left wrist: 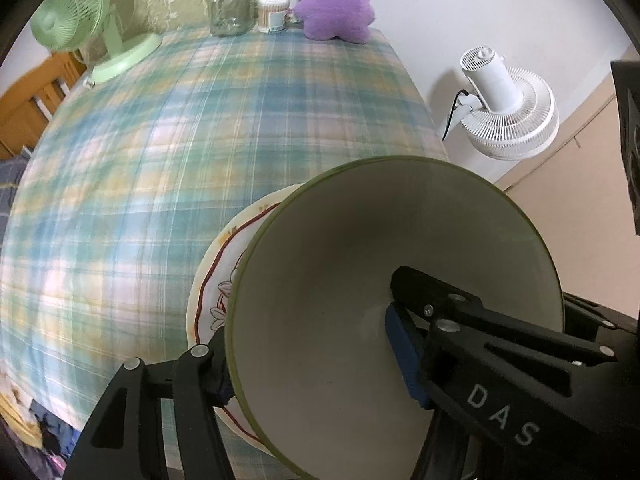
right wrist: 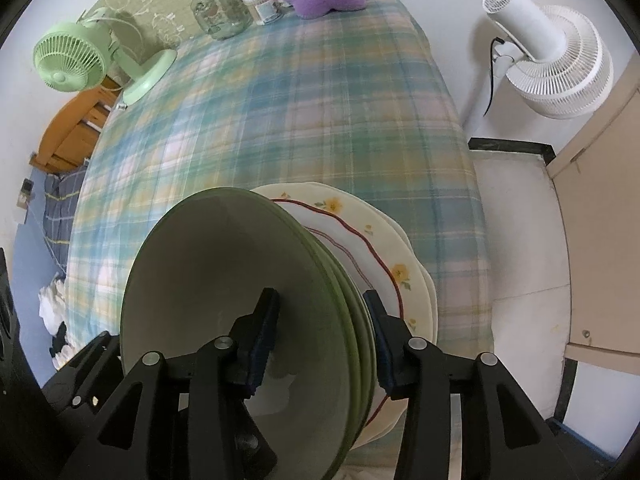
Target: Organize plates and bowls
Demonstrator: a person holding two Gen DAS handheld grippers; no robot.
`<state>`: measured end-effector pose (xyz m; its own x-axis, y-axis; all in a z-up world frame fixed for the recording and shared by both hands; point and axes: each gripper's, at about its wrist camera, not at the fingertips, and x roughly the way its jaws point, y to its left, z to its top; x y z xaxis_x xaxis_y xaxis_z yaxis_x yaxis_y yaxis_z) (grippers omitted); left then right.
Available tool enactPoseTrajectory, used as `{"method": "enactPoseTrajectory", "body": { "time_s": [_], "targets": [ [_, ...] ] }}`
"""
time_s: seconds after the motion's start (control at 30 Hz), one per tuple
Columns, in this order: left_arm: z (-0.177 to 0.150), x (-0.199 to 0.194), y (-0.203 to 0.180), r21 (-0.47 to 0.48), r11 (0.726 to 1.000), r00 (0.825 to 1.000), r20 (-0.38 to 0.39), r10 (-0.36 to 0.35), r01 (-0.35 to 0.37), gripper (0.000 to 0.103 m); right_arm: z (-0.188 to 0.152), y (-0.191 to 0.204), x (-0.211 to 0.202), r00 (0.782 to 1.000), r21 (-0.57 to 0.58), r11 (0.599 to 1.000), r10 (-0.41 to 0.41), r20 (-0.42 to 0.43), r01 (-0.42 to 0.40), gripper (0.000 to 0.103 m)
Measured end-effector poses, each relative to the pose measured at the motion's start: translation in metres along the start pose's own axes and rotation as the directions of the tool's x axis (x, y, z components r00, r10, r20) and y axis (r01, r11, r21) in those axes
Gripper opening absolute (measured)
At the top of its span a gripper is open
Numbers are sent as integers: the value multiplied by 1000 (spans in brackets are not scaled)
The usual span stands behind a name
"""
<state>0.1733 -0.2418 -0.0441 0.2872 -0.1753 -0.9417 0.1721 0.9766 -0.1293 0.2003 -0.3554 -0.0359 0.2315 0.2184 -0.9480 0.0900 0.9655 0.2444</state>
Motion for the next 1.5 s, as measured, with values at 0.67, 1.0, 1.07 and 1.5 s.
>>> {"method": "enactPoseTrajectory", "body": {
  "time_s": [0.67,1.0,1.07,1.5],
  "targets": [
    [-10,-48,13,-21,997,986,150,76,-73,90,-17,9,-49,983,-51,997,-55,178,65,66],
    [-15,-92,61,12,996,953,292,79,-87,90,-34,47,-93,920,-4,986,-155,361,168,66],
    [-18,-98,77,23,996,944,320,78,-90,91,-40,62,-99,900,2,982,-174,400,190,66],
    [-58,-113,191,80,987,882,464,85,-138,98,-84,146,-71,839,48,980,-192,510,195,80]
  ]
}}
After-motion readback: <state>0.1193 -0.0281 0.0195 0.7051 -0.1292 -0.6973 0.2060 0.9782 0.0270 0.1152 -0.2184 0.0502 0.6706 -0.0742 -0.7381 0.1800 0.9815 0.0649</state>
